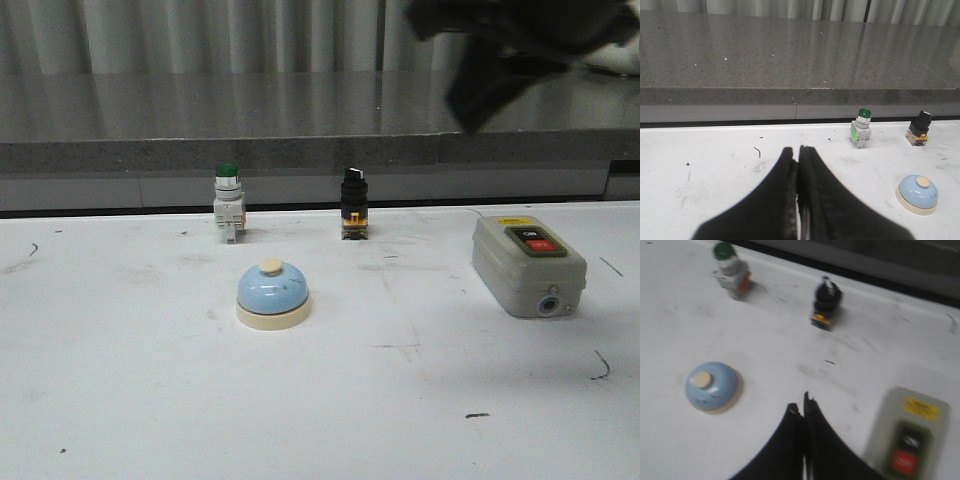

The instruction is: Place and press bell with both arms

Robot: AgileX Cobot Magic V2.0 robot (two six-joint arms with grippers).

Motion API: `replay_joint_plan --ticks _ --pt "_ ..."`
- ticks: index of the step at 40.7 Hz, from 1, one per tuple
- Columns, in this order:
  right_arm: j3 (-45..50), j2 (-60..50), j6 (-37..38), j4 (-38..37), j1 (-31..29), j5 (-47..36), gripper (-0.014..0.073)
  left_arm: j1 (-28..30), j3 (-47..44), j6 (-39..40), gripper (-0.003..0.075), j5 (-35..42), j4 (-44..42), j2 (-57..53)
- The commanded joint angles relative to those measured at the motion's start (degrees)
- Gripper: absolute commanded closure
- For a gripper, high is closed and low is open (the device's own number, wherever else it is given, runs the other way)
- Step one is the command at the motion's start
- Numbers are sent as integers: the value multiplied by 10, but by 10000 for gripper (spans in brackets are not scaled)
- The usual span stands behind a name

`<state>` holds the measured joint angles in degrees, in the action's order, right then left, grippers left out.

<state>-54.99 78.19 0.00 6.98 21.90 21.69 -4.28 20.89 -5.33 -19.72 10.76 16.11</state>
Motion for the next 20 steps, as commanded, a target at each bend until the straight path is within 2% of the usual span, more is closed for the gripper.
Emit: replay_joint_plan --ticks 1,7,20 --pt "53 -95 -8 -20 -46 -36 663 -4 16 3 740 48 8 3" --pt "149 -211 -8 -52 -85 -47 663 -4 16 3 740 48 8 3" --pt "307 -497 -8 -55 -89 -71 663 -4 16 3 740 48 8 3"
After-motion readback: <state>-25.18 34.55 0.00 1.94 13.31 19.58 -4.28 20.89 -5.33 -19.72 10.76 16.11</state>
